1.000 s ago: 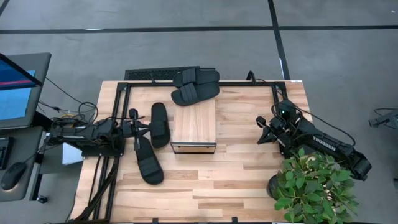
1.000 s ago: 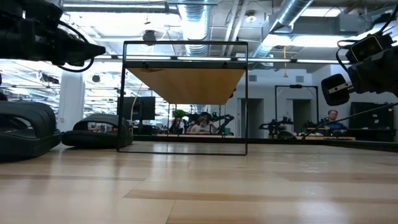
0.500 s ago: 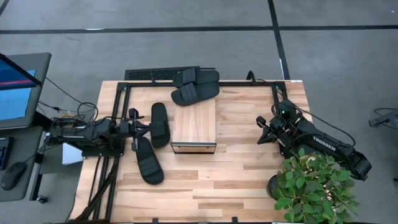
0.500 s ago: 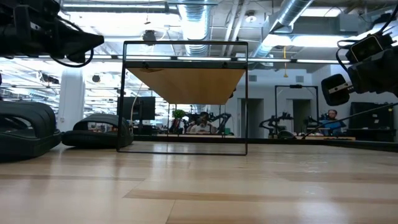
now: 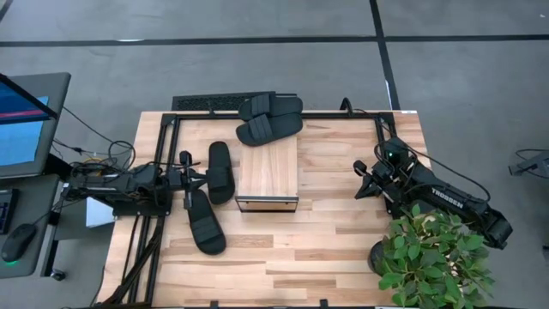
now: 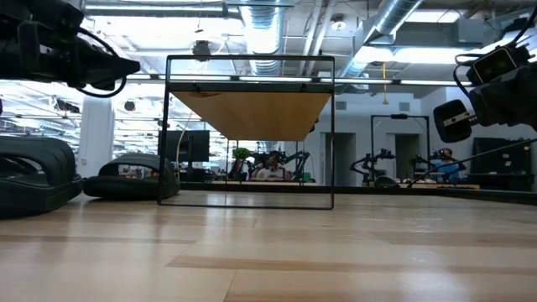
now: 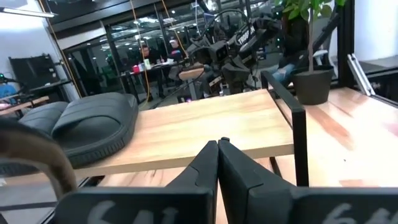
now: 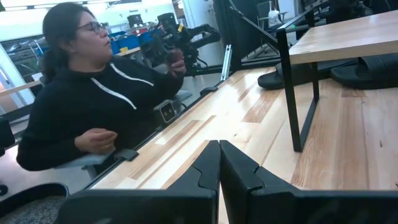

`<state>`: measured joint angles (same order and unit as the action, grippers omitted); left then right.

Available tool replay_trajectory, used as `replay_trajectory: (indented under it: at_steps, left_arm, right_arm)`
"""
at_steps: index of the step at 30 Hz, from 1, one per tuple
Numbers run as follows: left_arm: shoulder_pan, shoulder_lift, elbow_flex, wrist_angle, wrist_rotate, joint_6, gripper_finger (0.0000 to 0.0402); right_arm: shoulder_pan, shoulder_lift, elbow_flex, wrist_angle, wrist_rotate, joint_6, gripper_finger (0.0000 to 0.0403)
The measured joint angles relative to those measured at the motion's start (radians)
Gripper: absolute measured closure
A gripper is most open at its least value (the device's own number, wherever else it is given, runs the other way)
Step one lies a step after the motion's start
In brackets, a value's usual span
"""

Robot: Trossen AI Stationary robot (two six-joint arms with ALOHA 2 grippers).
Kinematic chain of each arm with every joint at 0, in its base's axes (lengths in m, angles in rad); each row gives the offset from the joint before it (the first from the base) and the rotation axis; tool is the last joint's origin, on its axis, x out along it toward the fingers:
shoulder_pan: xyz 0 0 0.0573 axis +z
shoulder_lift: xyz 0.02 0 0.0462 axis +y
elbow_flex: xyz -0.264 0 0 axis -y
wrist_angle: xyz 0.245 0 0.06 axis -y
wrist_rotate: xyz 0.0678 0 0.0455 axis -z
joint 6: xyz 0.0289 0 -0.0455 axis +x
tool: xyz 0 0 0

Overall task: Pick and place slides into the shelf
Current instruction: Adjust the black slides on the shelf

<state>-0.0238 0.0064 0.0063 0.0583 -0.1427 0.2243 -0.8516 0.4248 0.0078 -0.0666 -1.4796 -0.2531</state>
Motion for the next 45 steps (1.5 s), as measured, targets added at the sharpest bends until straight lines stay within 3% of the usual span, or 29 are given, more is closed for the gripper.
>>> replay_trajectory:
  at_steps: [11, 17, 22, 26, 30, 35, 45]
  left_arm:
    - [0.000, 0.000, 0.000, -0.005, 0.026, -0.074, 0.0401]
    - [0.000, 0.000, 0.010, 0.033, 0.032, -0.199, 0.0401]
    - [0.000, 0.000, 0.145, 0.012, 0.027, -0.165, 0.0401]
    - [0.002, 0.054, 0.267, -0.015, -0.039, -0.144, 0.0401]
    - [0.002, 0.193, 0.361, -0.002, -0.085, -0.147, 0.0401]
    - [0.002, 0.468, 0.509, -0.057, -0.142, -0.113, 0.0401]
    - [0.072, 1.025, 1.071, -0.703, -0.249, 0.010, 0.0401]
  right_arm:
    - [0.000, 0.000, 0.000, 0.000, 0.000, 0.000, 0.0403]
    - [0.000, 0.000, 0.000, 0.000, 0.000, 0.000, 0.0403]
    - [0.000, 0.000, 0.000, 0.000, 0.000, 0.000, 0.0403]
    - [0.000, 0.000, 0.000, 0.000, 0.000, 0.000, 0.0403]
    - [0.000, 0.000, 0.000, 0.000, 0.000, 0.000, 0.0403]
    - [0.000, 0.000, 0.000, 0.000, 0.000, 0.000, 0.0403]
    - [0.000, 0.000, 0.000, 0.000, 0.000, 0.000, 0.0403]
